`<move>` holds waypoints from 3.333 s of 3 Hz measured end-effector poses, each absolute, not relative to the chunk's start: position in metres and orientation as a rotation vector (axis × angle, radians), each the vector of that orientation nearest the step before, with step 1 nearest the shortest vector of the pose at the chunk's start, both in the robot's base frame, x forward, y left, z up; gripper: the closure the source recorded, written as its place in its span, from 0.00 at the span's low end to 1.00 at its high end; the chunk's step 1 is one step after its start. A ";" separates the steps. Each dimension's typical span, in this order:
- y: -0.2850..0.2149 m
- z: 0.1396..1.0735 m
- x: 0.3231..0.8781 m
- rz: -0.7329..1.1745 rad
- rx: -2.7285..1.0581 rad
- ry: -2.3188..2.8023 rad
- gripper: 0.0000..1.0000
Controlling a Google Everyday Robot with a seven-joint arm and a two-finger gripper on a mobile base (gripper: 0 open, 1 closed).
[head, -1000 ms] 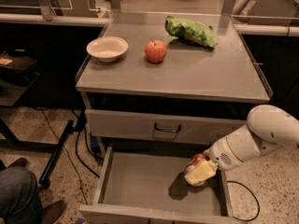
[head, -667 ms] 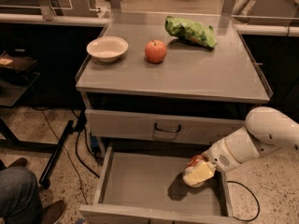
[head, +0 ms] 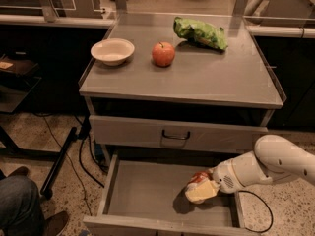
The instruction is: Place coke can into middle drawer
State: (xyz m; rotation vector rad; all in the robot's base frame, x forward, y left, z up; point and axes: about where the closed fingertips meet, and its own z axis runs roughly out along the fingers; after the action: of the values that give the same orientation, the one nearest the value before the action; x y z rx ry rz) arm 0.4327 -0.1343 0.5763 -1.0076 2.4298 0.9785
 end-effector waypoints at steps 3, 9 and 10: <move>-0.113 0.519 0.426 1.120 -0.909 2.438 1.00; -0.064 0.458 0.474 0.949 -0.744 2.384 1.00; -0.060 0.441 0.473 1.005 -0.656 2.388 1.00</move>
Offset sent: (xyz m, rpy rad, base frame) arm 0.0012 0.0094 -0.0220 0.0439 0.0185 -0.0153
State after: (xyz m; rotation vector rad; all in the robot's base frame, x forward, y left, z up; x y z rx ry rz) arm 0.4731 -0.0599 0.4407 -0.6560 2.3881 1.0052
